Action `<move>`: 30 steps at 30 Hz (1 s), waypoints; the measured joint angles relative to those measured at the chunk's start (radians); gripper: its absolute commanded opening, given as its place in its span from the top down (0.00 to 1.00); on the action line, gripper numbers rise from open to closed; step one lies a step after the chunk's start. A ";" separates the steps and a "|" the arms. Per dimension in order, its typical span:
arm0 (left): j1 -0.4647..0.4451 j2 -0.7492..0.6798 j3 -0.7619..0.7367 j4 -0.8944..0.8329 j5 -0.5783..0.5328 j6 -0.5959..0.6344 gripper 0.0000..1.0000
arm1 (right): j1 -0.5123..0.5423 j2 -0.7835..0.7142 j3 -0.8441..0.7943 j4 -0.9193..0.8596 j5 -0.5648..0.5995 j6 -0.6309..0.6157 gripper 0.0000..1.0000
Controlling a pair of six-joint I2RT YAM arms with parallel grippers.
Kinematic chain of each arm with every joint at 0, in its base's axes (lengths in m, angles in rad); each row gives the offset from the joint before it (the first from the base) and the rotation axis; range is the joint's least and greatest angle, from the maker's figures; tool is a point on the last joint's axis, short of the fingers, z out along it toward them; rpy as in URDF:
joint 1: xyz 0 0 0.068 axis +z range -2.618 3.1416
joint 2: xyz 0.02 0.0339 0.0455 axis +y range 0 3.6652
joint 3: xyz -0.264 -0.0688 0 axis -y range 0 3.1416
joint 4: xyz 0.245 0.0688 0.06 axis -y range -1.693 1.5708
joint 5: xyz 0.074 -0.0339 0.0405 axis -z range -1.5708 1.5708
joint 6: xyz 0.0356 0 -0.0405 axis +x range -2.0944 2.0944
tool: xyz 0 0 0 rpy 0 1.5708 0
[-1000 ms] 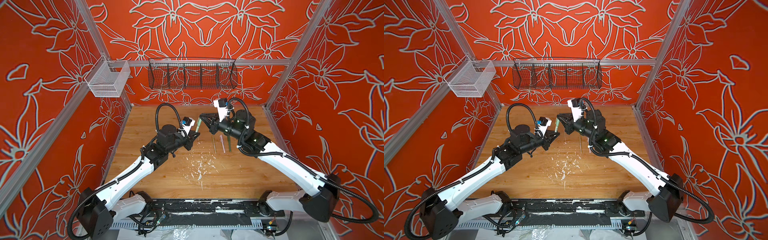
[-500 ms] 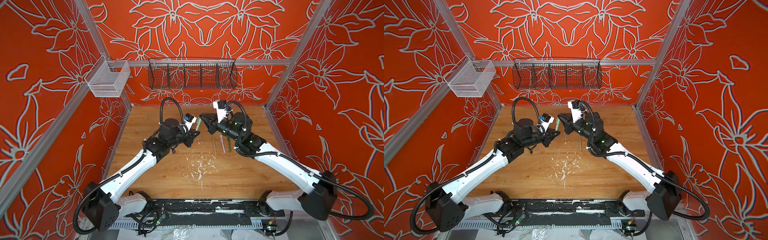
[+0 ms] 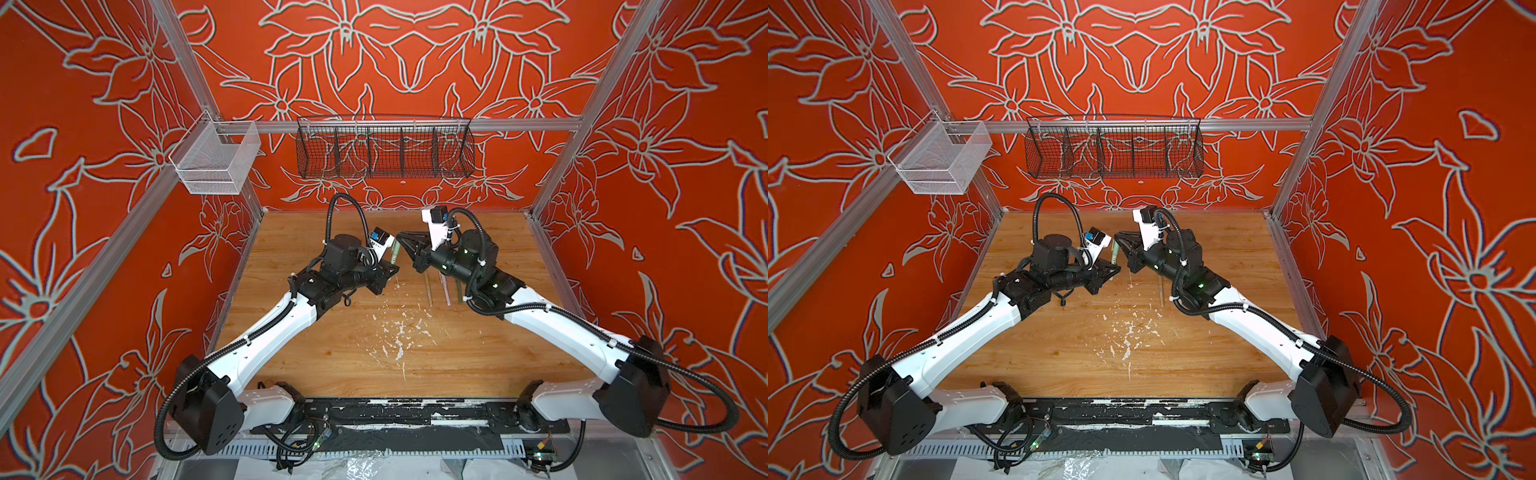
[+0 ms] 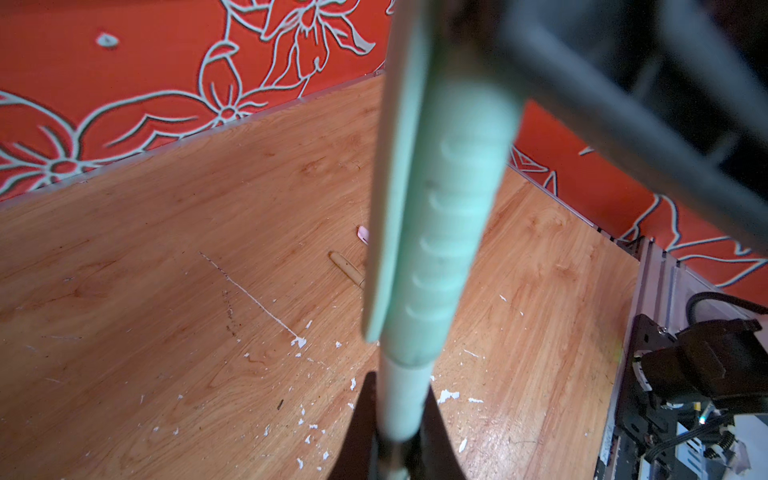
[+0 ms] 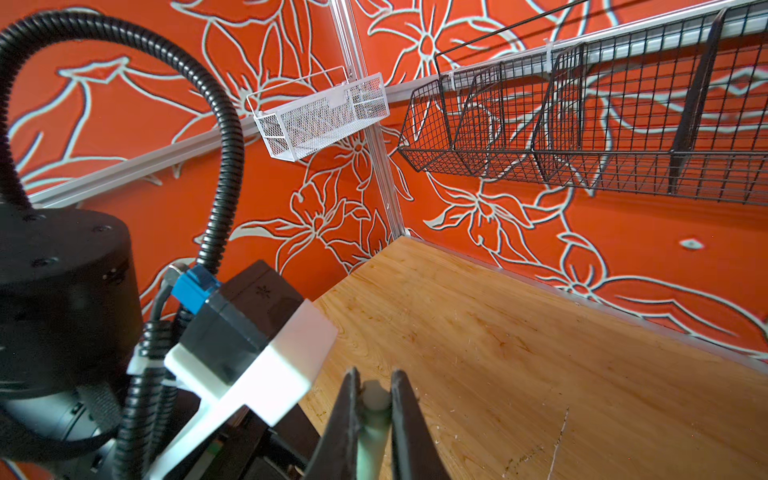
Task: Insert the pens into the pen caps
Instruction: 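Withdraw the right gripper while the left gripper lowers the capped mint pen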
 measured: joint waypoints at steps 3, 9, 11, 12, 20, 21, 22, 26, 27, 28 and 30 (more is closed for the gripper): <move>0.005 0.000 0.000 0.007 0.026 -0.015 1.00 | 0.001 0.000 0.020 -0.008 0.001 0.006 0.99; 0.026 -0.006 -0.008 0.156 0.069 -0.096 1.00 | 0.007 -0.004 0.101 -0.149 -0.009 0.027 0.67; 0.056 -0.026 -0.012 0.240 0.059 -0.130 1.00 | 0.018 -0.004 0.111 -0.237 -0.008 0.038 0.59; 0.067 -0.041 -0.021 0.275 0.052 -0.145 1.00 | 0.023 -0.005 0.116 -0.272 -0.001 0.043 0.57; 0.071 -0.084 -0.100 0.354 0.027 -0.209 1.00 | 0.027 -0.172 0.134 -0.368 0.050 0.042 0.56; 0.071 -0.083 -0.100 0.354 0.027 -0.213 1.00 | 0.027 -0.202 0.132 -0.375 0.063 0.037 0.55; 0.071 -0.081 -0.100 0.356 0.028 -0.216 1.00 | 0.027 -0.227 0.126 -0.377 0.075 0.033 0.55; 0.071 -0.069 -0.100 0.365 0.032 -0.227 1.00 | 0.017 -0.316 0.055 -0.404 0.132 0.017 0.54; 0.071 -0.063 -0.100 0.368 0.033 -0.230 1.00 | 0.009 -0.328 0.032 -0.414 0.145 0.018 0.54; 0.071 -0.056 -0.100 0.369 0.034 -0.234 1.00 | 0.000 -0.334 0.013 -0.422 0.151 0.018 0.54; 0.071 -0.037 -0.100 0.369 0.035 -0.249 1.00 | -0.030 -0.338 -0.030 -0.445 0.170 0.024 0.54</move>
